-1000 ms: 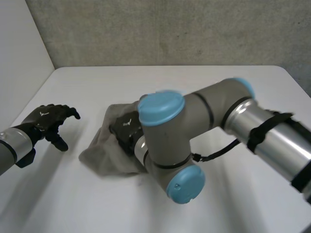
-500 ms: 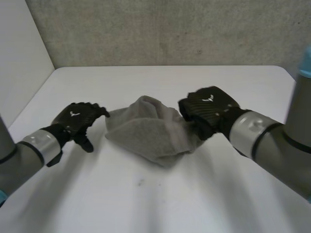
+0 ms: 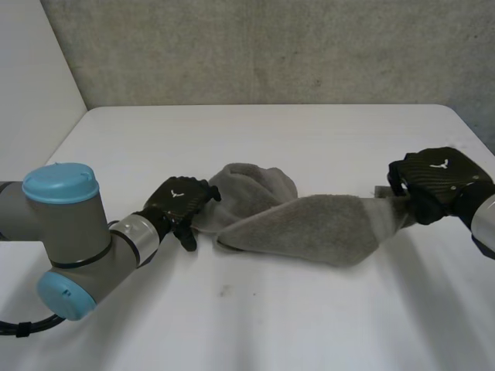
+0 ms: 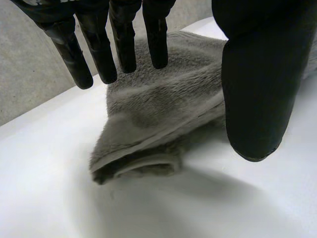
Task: Fold the towel.
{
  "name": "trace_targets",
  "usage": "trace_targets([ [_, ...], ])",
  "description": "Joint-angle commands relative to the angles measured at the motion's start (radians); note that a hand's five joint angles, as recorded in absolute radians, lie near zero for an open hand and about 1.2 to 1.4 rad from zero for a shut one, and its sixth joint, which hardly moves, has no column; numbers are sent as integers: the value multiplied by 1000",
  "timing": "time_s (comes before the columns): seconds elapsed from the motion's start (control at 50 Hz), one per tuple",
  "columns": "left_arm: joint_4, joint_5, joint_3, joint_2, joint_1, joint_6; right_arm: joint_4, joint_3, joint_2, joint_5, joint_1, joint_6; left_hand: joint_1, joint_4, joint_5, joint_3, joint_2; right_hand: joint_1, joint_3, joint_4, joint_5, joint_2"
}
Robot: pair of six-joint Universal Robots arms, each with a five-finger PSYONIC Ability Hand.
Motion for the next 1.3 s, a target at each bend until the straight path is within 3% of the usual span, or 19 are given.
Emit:
trace_targets([
  [0.02, 3, 0, 22, -19, -23, -9, -7, 9, 9, -1, -15, 1, 80, 82, 77, 80, 80, 75, 60, 58, 67, 78],
  [0.16, -2, 1, 46, -34, -118, -116, -43, 21, 24, -1, -15, 1, 142, 144, 139, 141, 142, 75, 60, 58, 67, 78],
  [0.34, -5, 1, 48, -40, -169, -147, -53, 18, 46, 1, -15, -1, 253, 255, 250, 253, 253, 75, 60, 58, 67, 78],
  [0.38, -3, -5, 59, -55, -175, -150, -58, 18, 54, -1, -15, -1, 563, 565, 559, 562, 562, 75, 60, 58, 67, 78],
  [0.4, -3, -5, 59, -55, -175, -150, -58, 18, 54, -1, -15, -1, 565, 567, 561, 564, 564, 75, 60, 58, 67, 78],
  [0.44, -14, -37, 94, -90, -175, -150, -58, 15, 55, 1, -14, -1, 939, 941, 935, 938, 938, 75, 60, 58, 67, 78],
  [0.48, -26, -86, 109, -103, -175, -150, -58, 10, 55, 1, -12, -1, 992, 994, 989, 992, 992, 75, 60, 58, 67, 78],
  [0.5, -43, -142, 120, -106, -175, -145, -56, 3, 54, 1, -11, -1, 993, 995, 990, 993, 993, 75, 60, 58, 67, 78],
  [0.52, -43, -143, 120, -106, -175, -145, -56, 3, 54, 1, -10, -1, 993, 995, 990, 993, 993, 75, 60, 58, 67, 78],
  [0.6, -92, -273, 141, -53, -175, -135, -53, -37, 52, 1, -6, 2, 993, 995, 990, 993, 993, 75, 60, 58, 67, 78],
  [0.64, -113, -284, 144, 2, -173, -135, -52, -57, 51, 4, -6, 7, 993, 995, 990, 993, 993, 75, 60, 58, 67, 78],
  [0.78, -198, -284, 189, 232, -175, -136, -36, -151, 27, 16, 25, 24, 993, 995, 990, 993, 993, 75, 60, 58, 67, 78],
  [0.88, -330, -278, 286, 359, -176, -133, 20, -232, -17, 18, 83, 39, 993, 995, 990, 993, 993, 75, 60, 58, 67, 78],
  [0.92, -443, -264, 360, 388, -186, -119, 80, -278, -34, 18, 97, 41, 993, 995, 990, 993, 993, 75, 60, 58, 67, 78],
  [1.04, -612, -257, 439, 396, -227, -40, 146, -318, -60, 12, 105, 39, 993, 995, 990, 993, 993, 75, 60, 58, 67, 78],
  [1.26, -672, -272, 395, 357, -212, 83, 264, -317, -43, 7, 101, -21, 993, 995, 990, 993, 993, 75, 60, 58, 67, 78],
  [1.3, -669, -272, 401, 289, -184, 111, 275, -317, -3, 10, 106, -82, 993, 995, 990, 993, 993, 75, 60, 58, 67, 78],
])
